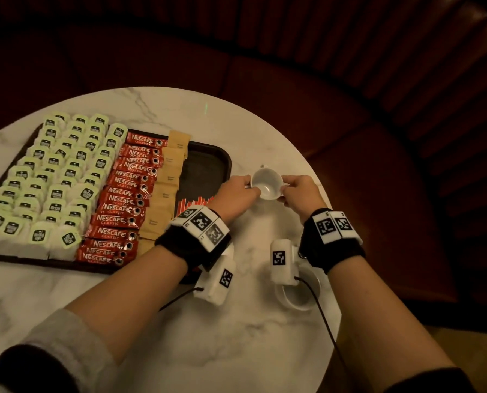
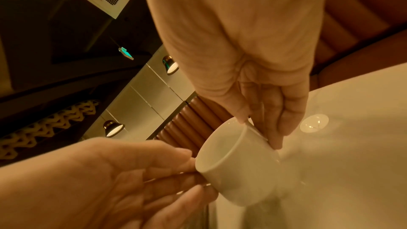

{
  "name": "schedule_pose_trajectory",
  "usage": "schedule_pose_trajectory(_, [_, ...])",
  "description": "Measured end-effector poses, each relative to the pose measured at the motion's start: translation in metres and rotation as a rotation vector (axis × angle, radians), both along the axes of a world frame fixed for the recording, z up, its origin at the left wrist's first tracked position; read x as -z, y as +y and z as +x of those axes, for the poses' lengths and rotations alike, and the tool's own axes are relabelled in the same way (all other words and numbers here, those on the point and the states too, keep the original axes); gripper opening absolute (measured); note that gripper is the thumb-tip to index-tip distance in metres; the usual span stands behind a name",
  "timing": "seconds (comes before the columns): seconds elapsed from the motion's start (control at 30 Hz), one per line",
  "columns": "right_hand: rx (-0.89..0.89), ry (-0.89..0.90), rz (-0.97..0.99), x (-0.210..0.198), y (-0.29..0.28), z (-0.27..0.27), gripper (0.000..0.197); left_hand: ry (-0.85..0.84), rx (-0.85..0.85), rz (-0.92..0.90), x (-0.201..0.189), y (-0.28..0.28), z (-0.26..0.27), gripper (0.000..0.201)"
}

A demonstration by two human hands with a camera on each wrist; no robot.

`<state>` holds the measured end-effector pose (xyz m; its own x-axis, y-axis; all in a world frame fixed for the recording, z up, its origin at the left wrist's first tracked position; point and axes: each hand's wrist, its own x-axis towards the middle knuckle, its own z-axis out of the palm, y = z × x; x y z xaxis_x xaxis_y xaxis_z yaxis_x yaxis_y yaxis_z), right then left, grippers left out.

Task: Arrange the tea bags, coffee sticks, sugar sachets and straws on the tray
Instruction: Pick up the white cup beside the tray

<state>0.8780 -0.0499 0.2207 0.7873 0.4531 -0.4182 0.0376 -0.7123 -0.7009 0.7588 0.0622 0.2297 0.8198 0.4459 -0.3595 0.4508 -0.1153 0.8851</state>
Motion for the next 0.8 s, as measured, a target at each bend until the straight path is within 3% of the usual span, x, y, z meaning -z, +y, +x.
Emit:
schedule_pose_trajectory(0.43, [0.061,0.007,-0.027,0.03,0.039,0.009,0.048,0.048,-0.007,0.0,0.006,0.029,0.009,0.024])
schedule_pose_trajectory(0.57, [0.081,0.002,0.013,0.035,0.043,0.012,0.06,0.037,-0.022,0.006,0.006,0.031,0.01,0.024])
schedule_pose_trajectory(0.67, [0.069,0.021,0.012,0.037,0.044,0.012,0.056,0.043,-0.029,-0.003,0.007,0.031,0.009,0.022])
schedule_pose_trajectory(0.8, [0.051,0.051,-0.011,0.026,0.038,0.01,0.065,0.068,-0.031,0.019,-0.002,0.03,0.004,0.042])
